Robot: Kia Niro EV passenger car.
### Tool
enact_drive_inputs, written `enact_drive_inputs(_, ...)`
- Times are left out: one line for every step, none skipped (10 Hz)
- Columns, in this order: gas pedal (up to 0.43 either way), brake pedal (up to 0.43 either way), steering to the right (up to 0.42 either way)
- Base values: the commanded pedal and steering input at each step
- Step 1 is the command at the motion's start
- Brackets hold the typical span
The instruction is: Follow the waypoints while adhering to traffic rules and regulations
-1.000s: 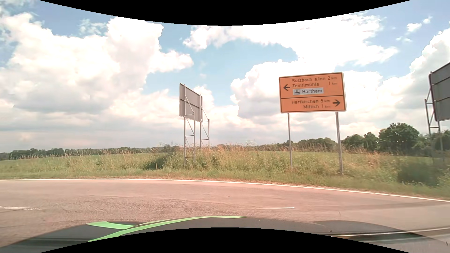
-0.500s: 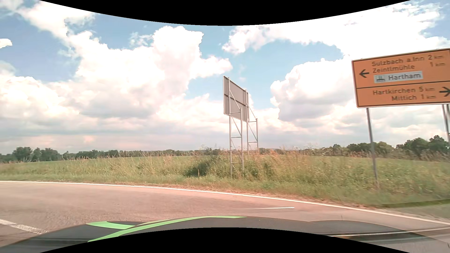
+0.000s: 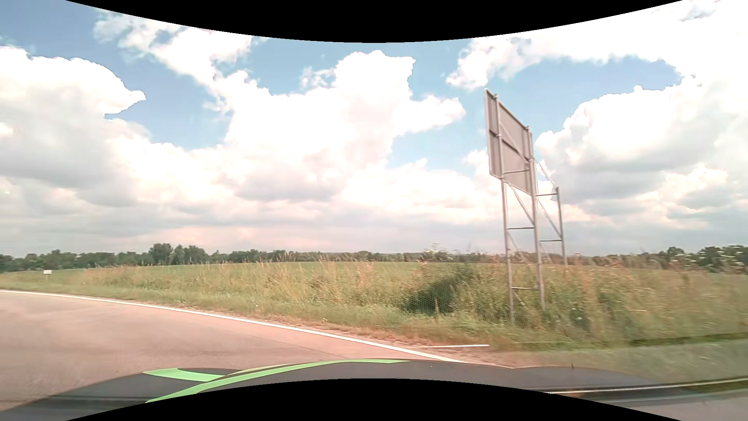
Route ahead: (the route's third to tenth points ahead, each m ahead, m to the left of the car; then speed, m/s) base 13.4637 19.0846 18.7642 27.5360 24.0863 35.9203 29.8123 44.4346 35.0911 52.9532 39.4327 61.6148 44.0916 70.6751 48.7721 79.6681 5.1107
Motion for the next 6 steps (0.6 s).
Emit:
enact_drive_inputs(0.299, 0.0, -0.463)
enact_drive_inputs(0.299, 0.0, -0.463)
enact_drive_inputs(0.299, 0.0, -0.46)
enact_drive_inputs(0.299, 0.0, -0.449)
enact_drive_inputs(0.299, 0.0, -0.442)
enact_drive_inputs(0.299, 0.0, -0.438)
